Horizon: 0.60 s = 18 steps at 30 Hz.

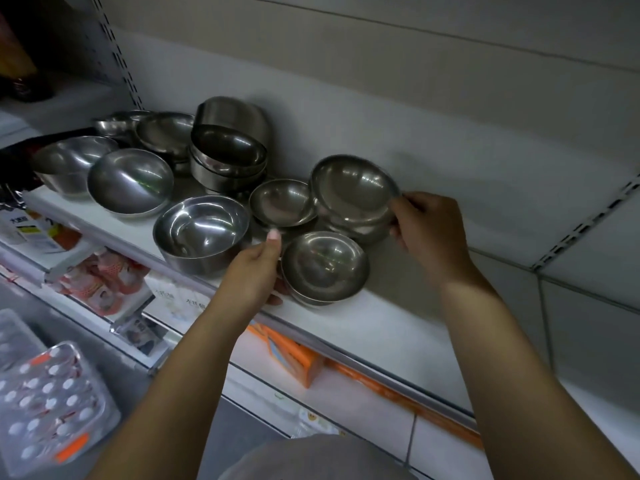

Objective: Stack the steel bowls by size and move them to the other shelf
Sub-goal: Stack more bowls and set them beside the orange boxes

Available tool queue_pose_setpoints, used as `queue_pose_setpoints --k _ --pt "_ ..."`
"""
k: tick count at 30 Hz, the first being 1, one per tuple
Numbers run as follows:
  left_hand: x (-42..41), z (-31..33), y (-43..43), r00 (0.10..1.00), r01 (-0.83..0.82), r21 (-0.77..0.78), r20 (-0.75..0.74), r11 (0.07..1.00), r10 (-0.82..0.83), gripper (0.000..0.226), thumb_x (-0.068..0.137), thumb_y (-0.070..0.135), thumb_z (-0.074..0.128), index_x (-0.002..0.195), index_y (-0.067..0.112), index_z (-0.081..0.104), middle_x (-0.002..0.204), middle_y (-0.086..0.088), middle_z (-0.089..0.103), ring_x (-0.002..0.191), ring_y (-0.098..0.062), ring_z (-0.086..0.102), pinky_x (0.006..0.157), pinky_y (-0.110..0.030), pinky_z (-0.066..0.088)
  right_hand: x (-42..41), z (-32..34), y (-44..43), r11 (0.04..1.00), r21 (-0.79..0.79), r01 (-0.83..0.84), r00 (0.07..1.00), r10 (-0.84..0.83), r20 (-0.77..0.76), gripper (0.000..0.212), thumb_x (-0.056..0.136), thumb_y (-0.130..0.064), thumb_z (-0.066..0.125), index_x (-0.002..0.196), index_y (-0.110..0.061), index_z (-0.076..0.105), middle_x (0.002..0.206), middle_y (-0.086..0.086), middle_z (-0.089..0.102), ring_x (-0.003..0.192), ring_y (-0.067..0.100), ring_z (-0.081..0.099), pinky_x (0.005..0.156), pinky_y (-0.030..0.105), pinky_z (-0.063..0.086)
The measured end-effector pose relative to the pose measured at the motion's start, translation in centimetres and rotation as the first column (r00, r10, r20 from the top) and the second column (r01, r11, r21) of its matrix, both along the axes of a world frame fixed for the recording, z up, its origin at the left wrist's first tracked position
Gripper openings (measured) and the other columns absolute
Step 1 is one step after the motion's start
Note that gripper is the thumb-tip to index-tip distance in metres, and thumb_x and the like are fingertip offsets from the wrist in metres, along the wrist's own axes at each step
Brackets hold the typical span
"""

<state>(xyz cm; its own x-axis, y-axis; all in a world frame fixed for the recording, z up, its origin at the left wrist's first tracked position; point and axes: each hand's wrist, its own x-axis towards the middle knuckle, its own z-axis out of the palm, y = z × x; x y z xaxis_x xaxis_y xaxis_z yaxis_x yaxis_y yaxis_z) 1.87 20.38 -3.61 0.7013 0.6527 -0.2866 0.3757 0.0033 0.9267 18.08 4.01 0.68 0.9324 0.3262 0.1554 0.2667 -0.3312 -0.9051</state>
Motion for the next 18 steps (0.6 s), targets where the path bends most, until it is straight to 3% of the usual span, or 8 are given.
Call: queue_pose_setpoints --k 3,9,14,18 --pt "0.1 0.1 0.2 1.000 -0.013 -0.066 -0.009 0.998 0.013 0.068 0.104 0.068 0.024 0.110 0.021 0.072 0.092 -0.008 0.076 0.077 -0.022 0.073 0.065 -0.036 0.055 -1.4 0.0 -0.7 0.995 -0.013 -0.096 0.991 0.094 -0.092 0.030 0.092 -0.008 0.058 0.071 0.014 0.056 0.043 -0.002 0.050 0.036 0.006 0.043 0.045 0.021 0.033" --pt "-0.5 0.1 0.1 0.998 0.057 -0.042 -0.016 0.998 -0.058 0.078 0.093 0.083 0.025 0.120 0.027 0.071 0.101 -0.006 0.077 0.087 -0.025 0.076 0.070 -0.039 0.056 -2.8 -1.3 -1.0 0.965 -0.171 -0.200 0.969 0.170 -0.177 0.030 0.091 -0.017 0.061 0.069 0.003 0.065 0.044 -0.003 0.051 0.039 0.007 0.041 0.056 0.026 0.034" --pt "-0.8 0.9 -0.6 0.995 0.099 0.006 -0.009 0.995 -0.099 0.047 0.096 0.072 0.043 0.108 0.036 0.071 0.102 -0.002 0.077 0.085 -0.022 0.074 0.068 -0.036 0.055 -3.3 -2.0 -0.5 0.947 -0.232 -0.222 0.964 0.179 -0.195 0.033 0.091 -0.022 0.060 0.074 0.007 0.059 0.055 0.008 0.047 0.051 0.017 0.037 0.057 0.030 0.030" --pt "-0.6 1.2 -0.8 0.996 0.086 0.016 0.001 0.996 -0.086 0.033 0.101 0.063 0.046 0.101 0.038 0.067 0.101 -0.001 0.075 0.080 -0.020 0.073 0.065 -0.034 0.054 -3.4 -2.6 -0.5 0.944 -0.264 -0.199 0.975 0.164 -0.149 0.037 0.094 -0.023 0.059 0.072 0.006 0.054 0.062 0.014 0.044 0.059 0.019 0.036 0.060 0.033 0.029"
